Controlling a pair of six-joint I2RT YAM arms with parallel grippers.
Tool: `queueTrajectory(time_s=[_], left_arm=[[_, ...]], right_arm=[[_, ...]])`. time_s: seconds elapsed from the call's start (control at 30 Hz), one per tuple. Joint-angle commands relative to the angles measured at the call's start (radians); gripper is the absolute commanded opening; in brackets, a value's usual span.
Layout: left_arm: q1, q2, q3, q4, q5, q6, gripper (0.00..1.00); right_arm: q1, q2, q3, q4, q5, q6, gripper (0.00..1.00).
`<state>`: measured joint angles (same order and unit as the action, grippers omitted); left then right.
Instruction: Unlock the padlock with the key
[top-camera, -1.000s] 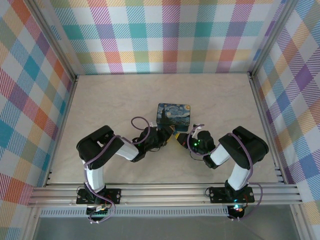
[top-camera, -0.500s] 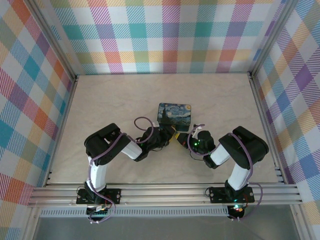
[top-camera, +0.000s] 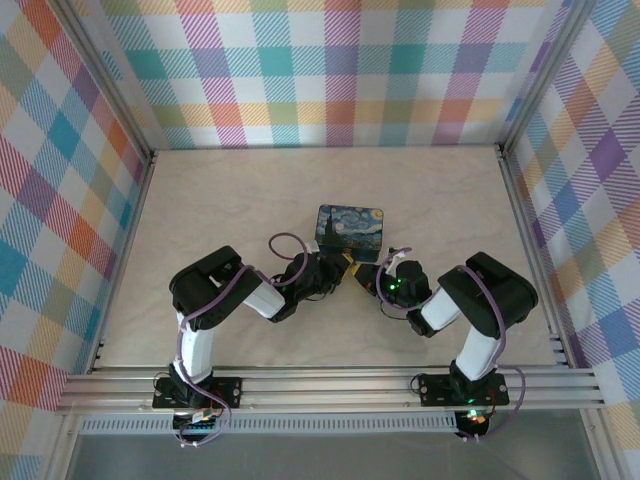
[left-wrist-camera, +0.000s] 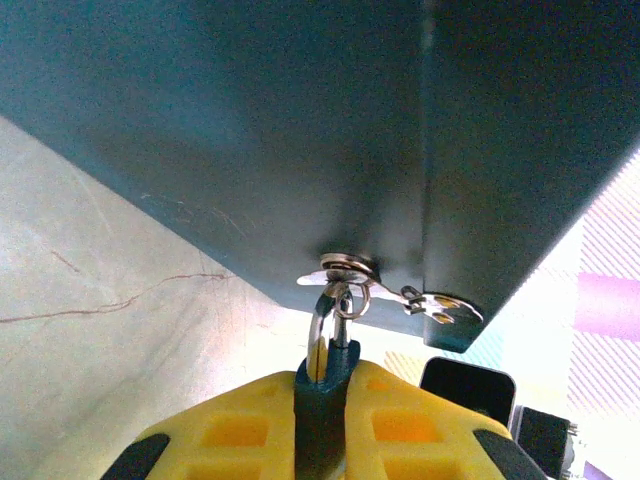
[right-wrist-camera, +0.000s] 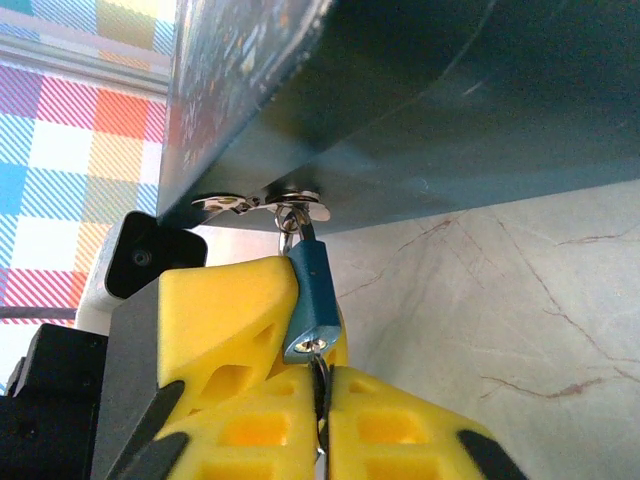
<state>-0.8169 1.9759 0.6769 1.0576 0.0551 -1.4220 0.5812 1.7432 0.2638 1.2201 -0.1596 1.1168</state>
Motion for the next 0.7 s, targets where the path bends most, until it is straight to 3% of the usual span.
queueTrajectory(time_s=[0.0, 0.2, 0.33, 0.53, 0.67], left_arm=[[-0.008, 0.008, 0.007, 0.066, -0.003, -0.011, 0.05], [-0.009, -0.009, 0.004, 0.049, -0.006, -0.013, 0.01], [-0.008, -0.034, 0.007, 0.013, -0.007, -0.004, 0.0], [-0.008, -0.081, 0.012, -0.072, 0.002, -0.019, 0.0], [-0.009, -0.098, 0.019, -0.102, 0.014, -0.042, 0.0]], right_arm=[[0.003, -0.027, -0.01, 0.017, -0.006, -0.007, 0.19], [-0.003, -0.116, -0.065, -0.068, 0.047, -0.046, 0.33], [-0.003, -0.259, -0.074, -0.256, 0.083, -0.129, 0.4], [-0.003, -0.662, -0.005, -0.781, 0.192, -0.423, 0.52], [-0.001, -0.904, 0.015, -0.91, 0.23, -0.668, 0.64]])
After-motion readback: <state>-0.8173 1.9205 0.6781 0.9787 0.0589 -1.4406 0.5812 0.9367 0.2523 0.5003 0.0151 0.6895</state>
